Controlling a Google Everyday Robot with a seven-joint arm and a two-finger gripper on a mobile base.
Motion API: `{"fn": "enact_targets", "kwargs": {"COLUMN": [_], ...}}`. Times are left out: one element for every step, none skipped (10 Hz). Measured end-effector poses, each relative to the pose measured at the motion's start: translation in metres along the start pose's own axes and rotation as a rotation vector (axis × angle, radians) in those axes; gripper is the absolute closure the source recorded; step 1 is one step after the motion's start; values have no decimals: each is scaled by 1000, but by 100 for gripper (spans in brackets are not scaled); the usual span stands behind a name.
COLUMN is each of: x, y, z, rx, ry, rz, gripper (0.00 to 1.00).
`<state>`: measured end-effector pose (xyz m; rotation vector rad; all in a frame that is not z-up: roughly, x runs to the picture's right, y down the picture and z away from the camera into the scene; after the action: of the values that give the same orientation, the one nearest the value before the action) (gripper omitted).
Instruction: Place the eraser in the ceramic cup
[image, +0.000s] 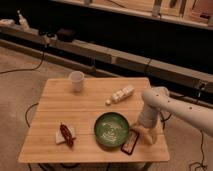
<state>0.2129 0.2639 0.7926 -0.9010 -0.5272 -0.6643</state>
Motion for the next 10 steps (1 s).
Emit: {"fn": "enact_targets", "kwargs": {"x": [0, 0, 0, 0, 1, 0, -2, -5, -8, -11], "y": [-3, -5, -8, -11, -13, -15, -18, -20, -22, -24], "z": [2, 3, 4, 6, 6, 7, 6, 6, 6, 7], "rx": [14, 22, 35, 49, 61, 79, 97, 111, 120, 131], "ry": [1, 1, 1, 2, 3, 0, -6, -12, -19, -30], "rz": [-2, -2, -6, -11, -20, -39, -67, -104, -127, -155], "gripper": [20, 20, 20, 20, 20, 20, 20, 20, 20, 20]}}
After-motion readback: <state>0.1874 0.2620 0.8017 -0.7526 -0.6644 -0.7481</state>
